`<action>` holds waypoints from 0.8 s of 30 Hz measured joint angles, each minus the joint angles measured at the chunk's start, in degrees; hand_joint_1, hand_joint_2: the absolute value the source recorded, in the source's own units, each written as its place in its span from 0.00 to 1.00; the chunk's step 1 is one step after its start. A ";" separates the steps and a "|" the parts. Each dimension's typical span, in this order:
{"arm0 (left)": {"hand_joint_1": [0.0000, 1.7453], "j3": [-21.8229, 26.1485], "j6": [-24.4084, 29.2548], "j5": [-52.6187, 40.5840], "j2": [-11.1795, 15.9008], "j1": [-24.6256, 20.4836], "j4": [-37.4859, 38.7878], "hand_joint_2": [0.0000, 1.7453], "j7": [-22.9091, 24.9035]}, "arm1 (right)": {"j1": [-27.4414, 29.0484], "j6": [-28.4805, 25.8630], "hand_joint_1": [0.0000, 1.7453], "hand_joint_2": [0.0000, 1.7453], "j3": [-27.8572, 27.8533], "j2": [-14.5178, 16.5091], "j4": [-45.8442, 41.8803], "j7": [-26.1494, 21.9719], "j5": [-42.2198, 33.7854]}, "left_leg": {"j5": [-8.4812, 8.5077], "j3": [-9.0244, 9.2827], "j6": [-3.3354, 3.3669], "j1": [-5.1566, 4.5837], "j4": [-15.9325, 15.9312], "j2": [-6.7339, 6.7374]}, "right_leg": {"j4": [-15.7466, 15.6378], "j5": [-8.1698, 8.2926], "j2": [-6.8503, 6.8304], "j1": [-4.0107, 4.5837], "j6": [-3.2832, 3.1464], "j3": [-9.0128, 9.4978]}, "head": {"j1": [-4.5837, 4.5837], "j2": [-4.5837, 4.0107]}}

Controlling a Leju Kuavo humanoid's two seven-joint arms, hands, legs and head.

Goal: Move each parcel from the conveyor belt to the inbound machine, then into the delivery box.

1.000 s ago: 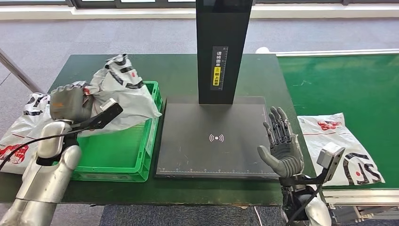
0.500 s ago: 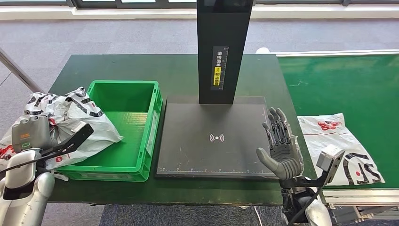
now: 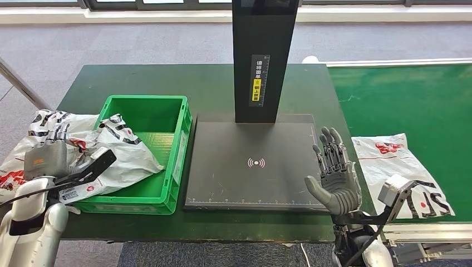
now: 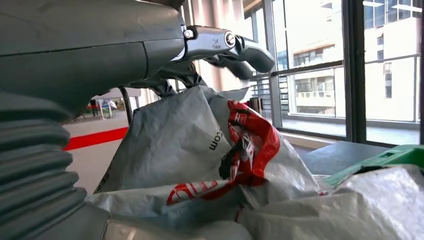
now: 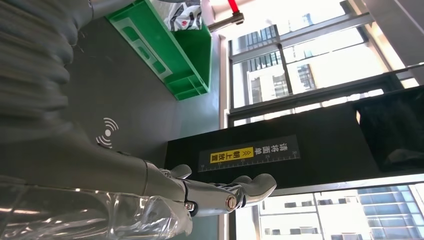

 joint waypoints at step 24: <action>0.00 0.94 -12.94 88.74 -16.11 7.43 -4.04 0.00 -33.94 | -2.27 -2.48 0.00 1.00 -0.04 -1.01 1.62 -1.21 -2.47 | -0.02 -0.01 0.02 -0.02 0.01 -0.06 | -0.03 0.00 -0.05 -0.03 0.01 0.05 | 0.01 0.00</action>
